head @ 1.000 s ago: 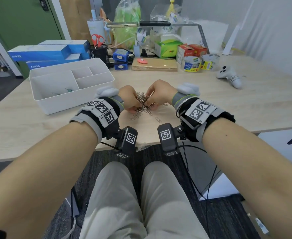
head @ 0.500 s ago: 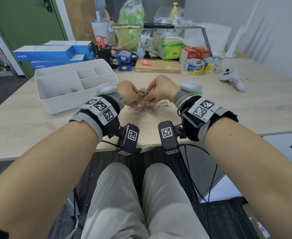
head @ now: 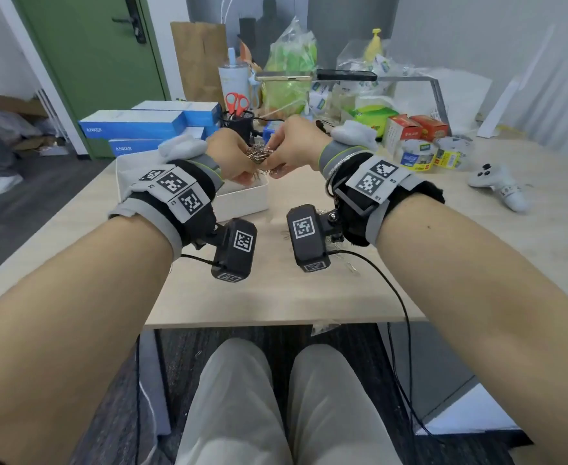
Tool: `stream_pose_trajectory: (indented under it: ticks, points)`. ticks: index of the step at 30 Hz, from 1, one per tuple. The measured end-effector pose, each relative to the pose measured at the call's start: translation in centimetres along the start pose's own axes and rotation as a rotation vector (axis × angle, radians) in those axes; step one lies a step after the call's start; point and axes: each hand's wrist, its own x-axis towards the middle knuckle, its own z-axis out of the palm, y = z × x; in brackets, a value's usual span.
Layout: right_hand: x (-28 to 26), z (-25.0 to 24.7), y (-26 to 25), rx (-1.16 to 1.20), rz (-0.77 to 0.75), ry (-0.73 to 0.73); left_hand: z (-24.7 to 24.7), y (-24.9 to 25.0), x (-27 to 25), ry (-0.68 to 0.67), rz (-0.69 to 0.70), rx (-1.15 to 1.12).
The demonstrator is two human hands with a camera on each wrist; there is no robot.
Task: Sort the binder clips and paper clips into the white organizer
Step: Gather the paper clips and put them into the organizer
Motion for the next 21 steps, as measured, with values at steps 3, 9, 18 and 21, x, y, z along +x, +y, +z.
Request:
stream_pose_trajectory:
  ticks: [3,9,18,21]
  points:
    - [2.0,1.2,-1.4,-0.006,-0.013,-0.035,-1.0,-1.8,1.2,0.042,-0.027,-0.003]
    - [5.0,3.9,-1.3,-0.143,-0.036,-0.077,-1.2,-4.0,2.3,0.097,-0.072,0.142]
    - [5.3,4.3,0.0,-0.349,-0.102,-0.172,-0.3,-4.5,2.4,0.0,-0.051,0.173]
    - [4.7,3.7,0.2,-0.319,-0.139,-0.17,-0.2,-4.3,2.1,0.025,-0.031,0.205]
